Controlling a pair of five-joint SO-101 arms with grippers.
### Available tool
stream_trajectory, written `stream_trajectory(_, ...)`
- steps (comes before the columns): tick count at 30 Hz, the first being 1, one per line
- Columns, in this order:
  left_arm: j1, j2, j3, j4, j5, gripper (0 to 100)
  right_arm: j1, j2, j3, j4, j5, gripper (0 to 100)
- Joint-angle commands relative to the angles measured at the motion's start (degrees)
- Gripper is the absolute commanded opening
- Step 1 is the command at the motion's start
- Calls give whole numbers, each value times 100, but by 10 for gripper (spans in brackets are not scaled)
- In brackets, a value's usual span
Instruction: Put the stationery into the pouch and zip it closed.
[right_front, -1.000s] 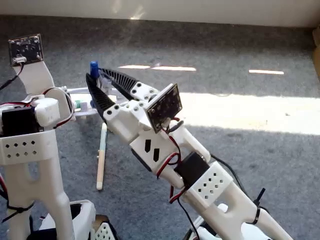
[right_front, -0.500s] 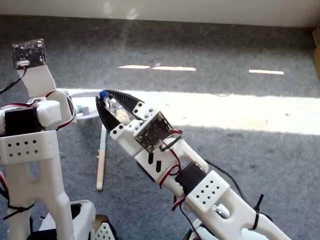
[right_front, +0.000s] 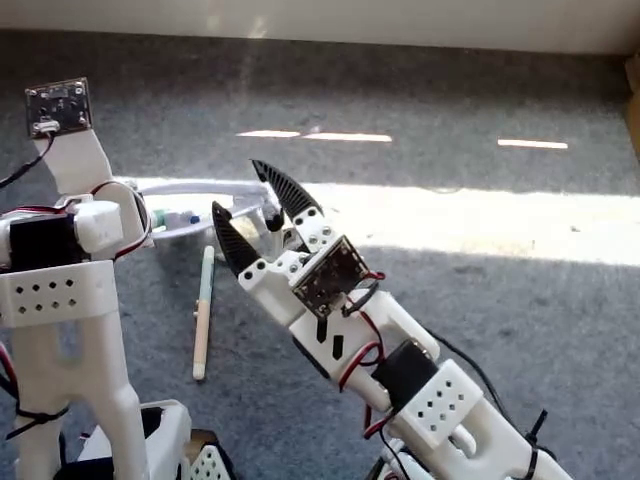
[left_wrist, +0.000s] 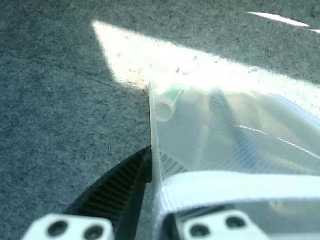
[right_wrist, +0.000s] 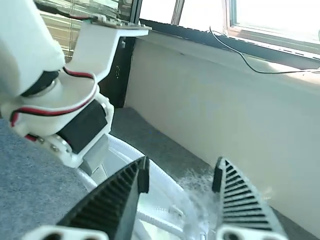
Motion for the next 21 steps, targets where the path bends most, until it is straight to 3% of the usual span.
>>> stream_trajectory(1,-207,-31,-22,-88,-53,8,75,-629,-470,629,53,199)
stream_trajectory(7,-259,-40,-22,-88,-53,8,92,-1156,-840,1930,18,199)
stream_trajectory(13,-752,-84,-66,-97,-26,8,989,-1174,-954,2695,-1134,199)
stream_trajectory(21,-866,-84,-31,-237,-18,8,1226,-1165,-919,3327,-1204,198)
